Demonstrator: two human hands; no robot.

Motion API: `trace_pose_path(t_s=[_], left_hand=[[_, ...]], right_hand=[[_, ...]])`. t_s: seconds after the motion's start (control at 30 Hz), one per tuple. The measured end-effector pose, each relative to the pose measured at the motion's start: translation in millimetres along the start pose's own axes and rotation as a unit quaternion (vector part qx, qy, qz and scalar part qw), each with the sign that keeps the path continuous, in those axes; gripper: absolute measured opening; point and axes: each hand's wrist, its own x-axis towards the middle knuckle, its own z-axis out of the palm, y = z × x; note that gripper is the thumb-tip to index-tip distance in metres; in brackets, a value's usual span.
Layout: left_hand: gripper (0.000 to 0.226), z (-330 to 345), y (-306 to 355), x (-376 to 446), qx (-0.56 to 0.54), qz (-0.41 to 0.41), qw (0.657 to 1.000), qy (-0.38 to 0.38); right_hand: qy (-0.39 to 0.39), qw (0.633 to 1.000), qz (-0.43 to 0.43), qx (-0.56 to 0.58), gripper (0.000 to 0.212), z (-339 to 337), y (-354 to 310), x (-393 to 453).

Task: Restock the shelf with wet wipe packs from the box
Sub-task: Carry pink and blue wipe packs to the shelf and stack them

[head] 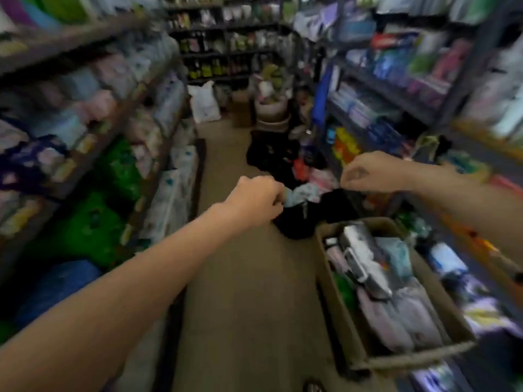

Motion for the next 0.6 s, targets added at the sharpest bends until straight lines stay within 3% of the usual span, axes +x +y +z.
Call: trace_pose_path(t_s=[0.2, 0.33, 0.47, 0.53, 0.6], left_hand=[[0.024, 90.4, 104.2, 87.1, 0.012, 0.088, 0.993, -0.079], [0.027, 154.0, 144.0, 137.1, -0.029, 0.048, 0.984, -0.17], [0.031, 227.0, 172.6, 153.4, -0.076, -0.013, 0.967, -0.243], [0.032, 259.5, 182.5, 154.6, -0.081, -0.021, 0.971, -0.226], [0.023, 287.6, 191.6, 158.8, -0.103, -0.042, 0.982, -0.153]], right_hand=[[-0.095, 0.989, 0.104, 0.053, 0.016, 86.4, 146.3, -45.0], [-0.161, 0.97, 0.142, 0.116, 0.03, 152.4, 217.9, -41.1], [-0.206, 0.947, 0.196, 0.147, 0.024, 238.3, 268.6, -48.2], [-0.221, 0.94, 0.205, 0.159, 0.029, 279.5, 290.4, -53.1], [-0.229, 0.933, 0.229, 0.159, 0.041, 312.9, 306.5, -55.0]])
